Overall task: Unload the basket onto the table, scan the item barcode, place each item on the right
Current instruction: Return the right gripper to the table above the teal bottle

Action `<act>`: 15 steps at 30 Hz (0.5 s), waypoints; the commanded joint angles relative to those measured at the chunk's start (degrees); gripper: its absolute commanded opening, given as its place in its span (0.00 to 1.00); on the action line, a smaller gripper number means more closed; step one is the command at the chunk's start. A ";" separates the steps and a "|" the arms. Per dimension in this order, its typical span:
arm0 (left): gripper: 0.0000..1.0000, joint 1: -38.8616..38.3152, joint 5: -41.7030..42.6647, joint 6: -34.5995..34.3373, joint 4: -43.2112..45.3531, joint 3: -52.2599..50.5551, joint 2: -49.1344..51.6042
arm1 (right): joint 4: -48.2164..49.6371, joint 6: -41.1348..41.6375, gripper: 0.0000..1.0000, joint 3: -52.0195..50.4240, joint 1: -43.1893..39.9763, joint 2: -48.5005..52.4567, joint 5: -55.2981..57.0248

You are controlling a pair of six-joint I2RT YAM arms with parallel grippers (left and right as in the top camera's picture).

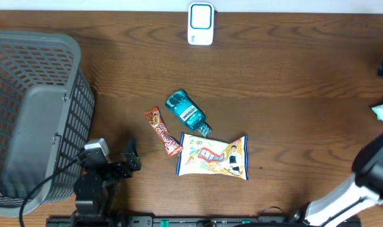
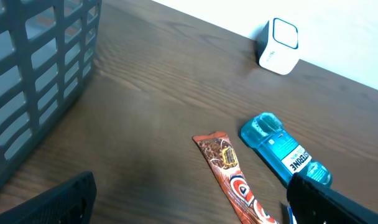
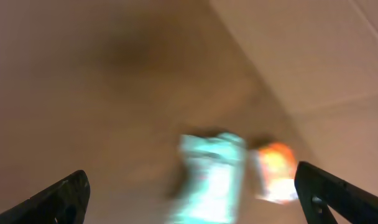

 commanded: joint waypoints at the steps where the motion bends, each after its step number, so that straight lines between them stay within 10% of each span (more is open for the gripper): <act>1: 0.98 0.20 0.55 -0.57 0.02 -0.33 -0.11 | -3.34 12.52 0.99 2.12 5.22 -8.81 -33.55; 6: 0.98 0.20 0.55 -0.57 0.02 -0.33 -0.11 | -9.88 16.52 0.99 2.10 14.16 -11.23 -53.02; 15: 0.98 0.20 0.55 -0.57 0.02 -0.33 -0.11 | -19.87 11.76 0.99 1.92 32.09 -11.19 -53.24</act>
